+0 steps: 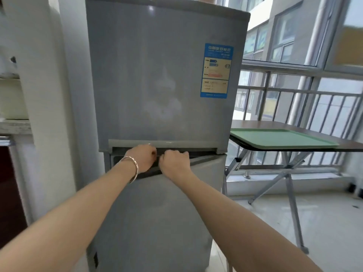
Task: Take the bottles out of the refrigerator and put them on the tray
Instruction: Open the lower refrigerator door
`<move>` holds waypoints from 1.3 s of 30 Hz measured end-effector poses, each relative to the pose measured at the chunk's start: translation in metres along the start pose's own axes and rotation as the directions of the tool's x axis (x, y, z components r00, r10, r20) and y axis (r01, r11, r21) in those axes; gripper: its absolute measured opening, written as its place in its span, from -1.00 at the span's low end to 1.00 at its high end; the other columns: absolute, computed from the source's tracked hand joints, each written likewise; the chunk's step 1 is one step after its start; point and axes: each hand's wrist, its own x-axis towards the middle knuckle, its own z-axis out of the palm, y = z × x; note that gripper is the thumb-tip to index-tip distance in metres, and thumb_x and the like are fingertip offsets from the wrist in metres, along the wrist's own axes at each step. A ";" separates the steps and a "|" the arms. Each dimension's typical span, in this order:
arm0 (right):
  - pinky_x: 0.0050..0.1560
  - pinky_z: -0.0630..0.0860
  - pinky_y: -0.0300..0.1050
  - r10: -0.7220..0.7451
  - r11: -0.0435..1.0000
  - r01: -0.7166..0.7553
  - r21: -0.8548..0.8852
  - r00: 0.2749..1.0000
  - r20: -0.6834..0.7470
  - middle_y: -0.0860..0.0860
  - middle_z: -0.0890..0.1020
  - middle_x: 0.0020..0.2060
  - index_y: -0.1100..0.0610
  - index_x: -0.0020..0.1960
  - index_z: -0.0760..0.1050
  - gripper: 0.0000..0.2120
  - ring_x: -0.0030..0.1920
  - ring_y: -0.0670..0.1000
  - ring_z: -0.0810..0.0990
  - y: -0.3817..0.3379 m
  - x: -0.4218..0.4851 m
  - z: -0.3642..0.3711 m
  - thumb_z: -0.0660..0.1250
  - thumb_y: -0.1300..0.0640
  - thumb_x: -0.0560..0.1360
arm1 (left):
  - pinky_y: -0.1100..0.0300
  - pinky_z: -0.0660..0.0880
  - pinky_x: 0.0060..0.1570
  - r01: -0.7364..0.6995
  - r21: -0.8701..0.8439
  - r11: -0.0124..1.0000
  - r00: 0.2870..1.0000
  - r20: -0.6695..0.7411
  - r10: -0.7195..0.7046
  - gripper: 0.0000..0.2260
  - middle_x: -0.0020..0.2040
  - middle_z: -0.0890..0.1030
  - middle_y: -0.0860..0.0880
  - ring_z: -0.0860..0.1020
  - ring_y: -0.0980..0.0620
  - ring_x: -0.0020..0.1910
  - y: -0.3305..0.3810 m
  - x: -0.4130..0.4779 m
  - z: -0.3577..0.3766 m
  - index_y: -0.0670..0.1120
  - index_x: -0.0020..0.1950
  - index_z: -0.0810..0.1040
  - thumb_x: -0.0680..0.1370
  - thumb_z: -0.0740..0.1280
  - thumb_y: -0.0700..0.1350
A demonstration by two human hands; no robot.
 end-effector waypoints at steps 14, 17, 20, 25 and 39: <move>0.43 -0.09 0.44 0.482 0.871 -0.382 -0.308 0.783 0.394 0.17 -0.05 0.58 0.19 0.58 -0.16 -0.28 0.57 0.22 -0.12 0.126 -0.071 -0.042 0.12 -0.03 0.58 | 0.00 0.47 0.17 -0.486 -0.174 0.856 0.863 0.057 0.502 -0.72 0.27 0.54 -0.02 0.54 -0.09 0.18 0.174 0.030 0.063 0.02 0.24 0.52 0.56 0.20 -0.12; 0.40 -0.06 0.49 0.505 0.850 -0.345 -0.398 0.749 0.429 0.21 -0.06 0.57 0.18 0.58 -0.15 -0.34 0.56 0.27 -0.12 0.148 -0.090 -0.057 0.10 0.12 0.59 | 0.03 0.48 0.15 -0.511 -0.102 0.853 0.859 -0.023 0.512 -0.68 0.25 0.57 0.01 0.54 -0.06 0.19 0.207 0.027 0.073 0.06 0.25 0.53 0.54 0.21 -0.18; 0.41 -0.02 0.46 0.562 0.804 -0.385 -0.453 0.743 0.364 0.20 0.01 0.55 0.23 0.56 -0.13 -0.32 0.54 0.25 -0.05 0.170 -0.104 -0.061 0.13 0.15 0.56 | 0.05 0.49 0.13 -0.535 -0.104 0.839 0.845 -0.033 0.534 -0.70 0.22 0.60 -0.04 0.57 -0.08 0.15 0.233 0.024 0.079 0.03 0.25 0.52 0.60 0.11 -0.14; 0.40 0.05 0.43 0.570 0.777 -0.438 -0.451 0.795 0.210 0.08 -0.01 0.58 0.09 0.59 -0.20 -0.16 0.56 0.15 -0.03 0.222 -0.128 -0.058 0.08 -0.31 0.52 | -0.12 0.16 0.47 -0.567 -0.190 0.801 0.797 0.119 0.592 -0.53 0.59 0.06 0.01 0.07 -0.02 0.57 0.253 0.017 0.101 0.07 0.57 0.05 0.65 -0.03 0.06; 0.48 -0.18 0.35 0.583 0.771 -0.456 -0.444 0.786 0.205 0.07 -0.14 0.59 -0.04 0.58 -0.27 -0.04 0.58 0.11 -0.17 0.268 -0.133 -0.061 0.11 -0.45 0.42 | -0.21 -0.06 0.49 -0.502 -0.193 0.843 0.823 0.195 0.534 -0.44 0.61 -0.11 0.01 -0.11 -0.07 0.59 0.271 0.012 0.106 0.11 0.58 -0.13 0.61 -0.06 0.19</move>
